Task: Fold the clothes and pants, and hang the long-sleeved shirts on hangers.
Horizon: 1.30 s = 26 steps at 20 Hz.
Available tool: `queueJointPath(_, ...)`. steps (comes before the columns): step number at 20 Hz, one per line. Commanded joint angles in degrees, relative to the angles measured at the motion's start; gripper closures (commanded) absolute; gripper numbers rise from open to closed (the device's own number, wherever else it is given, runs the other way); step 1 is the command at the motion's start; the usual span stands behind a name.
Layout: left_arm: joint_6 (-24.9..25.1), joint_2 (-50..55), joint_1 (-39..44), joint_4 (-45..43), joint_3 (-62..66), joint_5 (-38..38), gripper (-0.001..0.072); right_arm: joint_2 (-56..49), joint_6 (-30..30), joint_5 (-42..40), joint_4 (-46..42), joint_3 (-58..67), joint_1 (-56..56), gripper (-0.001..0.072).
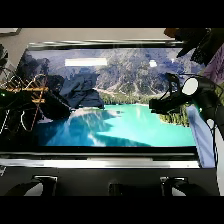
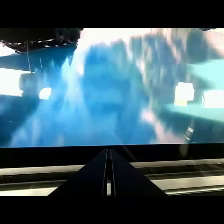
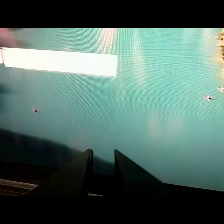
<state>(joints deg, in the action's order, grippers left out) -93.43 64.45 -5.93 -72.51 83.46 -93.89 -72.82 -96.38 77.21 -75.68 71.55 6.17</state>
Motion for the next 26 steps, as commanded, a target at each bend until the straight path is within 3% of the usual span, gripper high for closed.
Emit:
queueJointPath(1, 0.0, 0.0, 0.0, 0.0, 0.0, 0.0, 0.0692, 0.0, 0.0, 0.0, 0.0, 0.0, 0.0, 0.0523)
queueJointPath(26, 0.0, 0.0, 0.1, 0.0, 0.0, 0.4, 0.0692, 0.0, 0.0, -0.7, 0.0, 0.0, 0.0, 0.0523)
